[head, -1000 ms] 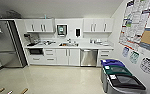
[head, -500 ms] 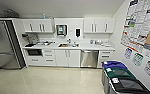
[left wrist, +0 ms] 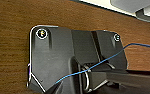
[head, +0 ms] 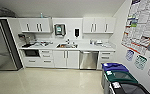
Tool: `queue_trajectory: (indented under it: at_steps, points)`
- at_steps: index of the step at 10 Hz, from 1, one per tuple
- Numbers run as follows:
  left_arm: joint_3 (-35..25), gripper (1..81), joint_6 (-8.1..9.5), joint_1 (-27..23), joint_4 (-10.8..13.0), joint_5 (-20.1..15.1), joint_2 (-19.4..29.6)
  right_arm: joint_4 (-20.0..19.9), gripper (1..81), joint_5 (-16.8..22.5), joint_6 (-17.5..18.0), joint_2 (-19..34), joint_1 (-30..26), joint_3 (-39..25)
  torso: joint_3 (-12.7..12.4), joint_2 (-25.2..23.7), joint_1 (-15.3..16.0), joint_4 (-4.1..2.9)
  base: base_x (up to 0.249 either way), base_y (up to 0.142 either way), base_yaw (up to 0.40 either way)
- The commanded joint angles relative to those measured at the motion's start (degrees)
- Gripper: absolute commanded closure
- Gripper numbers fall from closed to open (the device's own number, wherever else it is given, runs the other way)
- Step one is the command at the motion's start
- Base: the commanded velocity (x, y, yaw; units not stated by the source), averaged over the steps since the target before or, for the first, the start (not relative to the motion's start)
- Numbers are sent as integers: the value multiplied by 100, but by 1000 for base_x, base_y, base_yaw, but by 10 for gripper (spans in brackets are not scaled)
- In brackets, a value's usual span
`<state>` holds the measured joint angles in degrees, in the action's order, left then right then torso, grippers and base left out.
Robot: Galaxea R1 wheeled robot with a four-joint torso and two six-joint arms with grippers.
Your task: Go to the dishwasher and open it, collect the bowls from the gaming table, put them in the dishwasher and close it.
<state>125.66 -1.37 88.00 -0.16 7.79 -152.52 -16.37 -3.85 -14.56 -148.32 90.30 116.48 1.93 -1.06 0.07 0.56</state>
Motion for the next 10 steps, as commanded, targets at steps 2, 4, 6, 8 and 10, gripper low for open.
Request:
queue_trajectory:
  at_steps: [2, 4, 6, 8, 10]
  points:
    - [-68, 10, -22, -253, 77, -260, 133, -6, 10, 368, -30, 151, -253, -109, 0, 0, 0, 0, 174, -81, 0]
    - [-68, 10, -22, -253, 77, -269, 133, -6, 10, 368, -30, 143, -244, -100, 0, 2, 4, 0, 137, -71, 0]
    - [-68, 10, -22, -261, 77, -269, 133, -6, 10, 368, -30, 151, -235, -109, 0, 2, 0, 0, 133, -65, 0]
    - [-76, 10, -22, -253, 77, -269, 133, -6, 10, 368, -30, 151, -226, -100, 0, 2, 0, 0, 127, -33, 0]
    - [-68, 10, -22, -253, 77, -269, 124, -15, 10, 368, -21, 142, -235, -100, 0, 2, 2, 0, 105, 0, 0]
